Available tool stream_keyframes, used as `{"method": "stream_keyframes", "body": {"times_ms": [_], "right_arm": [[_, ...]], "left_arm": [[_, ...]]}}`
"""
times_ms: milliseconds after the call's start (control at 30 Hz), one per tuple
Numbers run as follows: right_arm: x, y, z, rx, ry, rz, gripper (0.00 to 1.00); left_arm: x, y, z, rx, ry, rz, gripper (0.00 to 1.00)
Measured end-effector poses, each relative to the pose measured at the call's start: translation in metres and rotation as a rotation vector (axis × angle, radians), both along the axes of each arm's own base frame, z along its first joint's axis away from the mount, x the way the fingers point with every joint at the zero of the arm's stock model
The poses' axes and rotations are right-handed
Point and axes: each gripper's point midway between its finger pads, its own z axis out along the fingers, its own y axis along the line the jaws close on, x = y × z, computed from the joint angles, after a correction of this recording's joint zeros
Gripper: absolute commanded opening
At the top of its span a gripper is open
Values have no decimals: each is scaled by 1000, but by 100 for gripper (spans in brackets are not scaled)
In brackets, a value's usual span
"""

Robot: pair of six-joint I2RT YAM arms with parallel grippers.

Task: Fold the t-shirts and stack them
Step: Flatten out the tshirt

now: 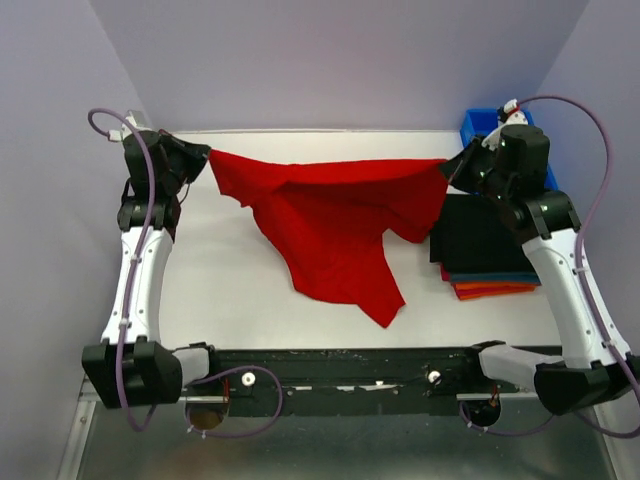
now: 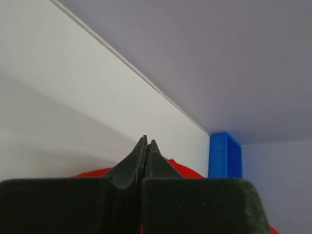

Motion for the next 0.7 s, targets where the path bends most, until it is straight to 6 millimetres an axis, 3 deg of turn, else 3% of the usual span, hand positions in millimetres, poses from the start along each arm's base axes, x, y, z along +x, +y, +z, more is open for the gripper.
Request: {"method": "stream_keyframes", "body": {"times_ms": [67,133,200,300,367,467,700], "right_arm": [[-16,2,-1,5,-11,32,1],[-33,1,-21,1,18,52,1],[-48,-1,-51,-9,78,60,1],[-65,-4,-93,-25,176,65,1],[-73,-4,-111,-30,219,71,1],[-79,-3,-125,-29,248,80,1],[-66,1,-150,-30,290,85,1]], "left_arm": [[-18,-2,8,6,-25,-3,0],[-43,-5,1,8,-33,-10,0],[-62,-8,-22,2,-4,-21,0],[-82,-13,-74,-12,92,-40,0],[-93,-16,-121,-22,198,-49,0],[-106,-17,-157,-26,295,-57,0],[-88,-15,-160,-18,301,-61,0]]}}
